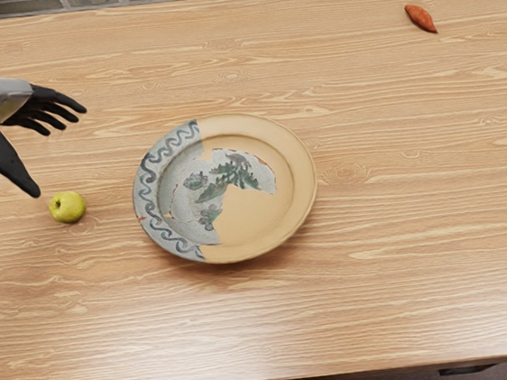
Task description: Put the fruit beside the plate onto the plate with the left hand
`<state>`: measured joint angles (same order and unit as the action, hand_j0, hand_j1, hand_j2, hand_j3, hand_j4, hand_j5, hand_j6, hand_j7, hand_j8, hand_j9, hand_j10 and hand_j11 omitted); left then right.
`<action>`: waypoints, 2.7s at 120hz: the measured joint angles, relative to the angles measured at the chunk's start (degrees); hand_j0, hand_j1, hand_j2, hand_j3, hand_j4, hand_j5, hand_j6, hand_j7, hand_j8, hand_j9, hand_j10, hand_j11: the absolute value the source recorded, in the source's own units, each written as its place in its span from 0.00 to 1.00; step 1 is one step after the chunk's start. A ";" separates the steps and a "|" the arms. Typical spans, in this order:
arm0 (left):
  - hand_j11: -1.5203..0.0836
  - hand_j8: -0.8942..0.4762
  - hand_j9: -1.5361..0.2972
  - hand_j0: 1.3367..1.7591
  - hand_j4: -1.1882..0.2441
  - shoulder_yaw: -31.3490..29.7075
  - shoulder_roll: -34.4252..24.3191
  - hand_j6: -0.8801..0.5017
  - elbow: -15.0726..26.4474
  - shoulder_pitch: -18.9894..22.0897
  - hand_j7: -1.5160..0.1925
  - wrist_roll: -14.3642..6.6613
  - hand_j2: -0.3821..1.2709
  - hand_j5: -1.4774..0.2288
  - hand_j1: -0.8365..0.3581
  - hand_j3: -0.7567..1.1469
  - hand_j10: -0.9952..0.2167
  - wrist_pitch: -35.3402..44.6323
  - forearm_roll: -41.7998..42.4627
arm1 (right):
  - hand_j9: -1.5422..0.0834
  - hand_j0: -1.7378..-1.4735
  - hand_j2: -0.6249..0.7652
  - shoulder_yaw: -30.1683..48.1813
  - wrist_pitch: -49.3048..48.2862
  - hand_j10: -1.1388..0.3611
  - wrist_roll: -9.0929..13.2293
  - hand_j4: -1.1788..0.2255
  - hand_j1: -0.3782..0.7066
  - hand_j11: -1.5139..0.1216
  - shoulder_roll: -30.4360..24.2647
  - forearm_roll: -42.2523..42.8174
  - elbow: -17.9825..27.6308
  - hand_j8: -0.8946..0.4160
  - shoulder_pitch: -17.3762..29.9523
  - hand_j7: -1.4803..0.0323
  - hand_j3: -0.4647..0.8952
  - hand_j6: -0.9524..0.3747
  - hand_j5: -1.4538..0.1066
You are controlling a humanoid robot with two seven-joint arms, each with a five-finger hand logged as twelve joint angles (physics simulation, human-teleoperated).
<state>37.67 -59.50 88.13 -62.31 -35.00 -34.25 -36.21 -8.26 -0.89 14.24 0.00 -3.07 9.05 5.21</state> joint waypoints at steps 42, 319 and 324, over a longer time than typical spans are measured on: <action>0.79 0.50 0.70 0.76 0.69 -1.18 6.54 0.49 -0.34 0.61 0.74 0.00 0.26 0.72 0.80 0.40 0.65 0.63 -14.17 | 0.95 0.30 0.45 0.08 -0.01 0.76 0.00 0.84 0.03 0.93 0.00 0.00 0.00 0.68 -0.07 0.98 0.34 0.72 0.93; 0.44 0.34 0.39 0.76 0.41 -34.68 19.25 0.33 -7.87 2.92 0.43 -0.02 0.35 0.38 0.45 0.43 0.31 37.37 -44.85 | 0.95 0.30 0.45 0.01 0.01 0.76 0.00 0.84 0.03 0.93 0.00 0.09 0.00 0.68 -0.19 0.98 0.34 0.72 0.93; 0.44 0.34 0.39 0.76 0.41 -34.66 19.25 0.34 -7.87 2.21 0.43 -0.01 0.34 0.38 0.45 0.43 0.31 36.89 -44.77 | 0.95 0.30 0.45 0.03 0.01 0.76 0.00 0.84 0.03 0.93 0.00 0.09 0.00 0.68 -0.19 0.98 0.34 0.72 0.93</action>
<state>3.02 -40.25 80.26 -60.10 -35.01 2.64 -80.97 -8.23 -0.88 14.24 0.00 -2.99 9.05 5.02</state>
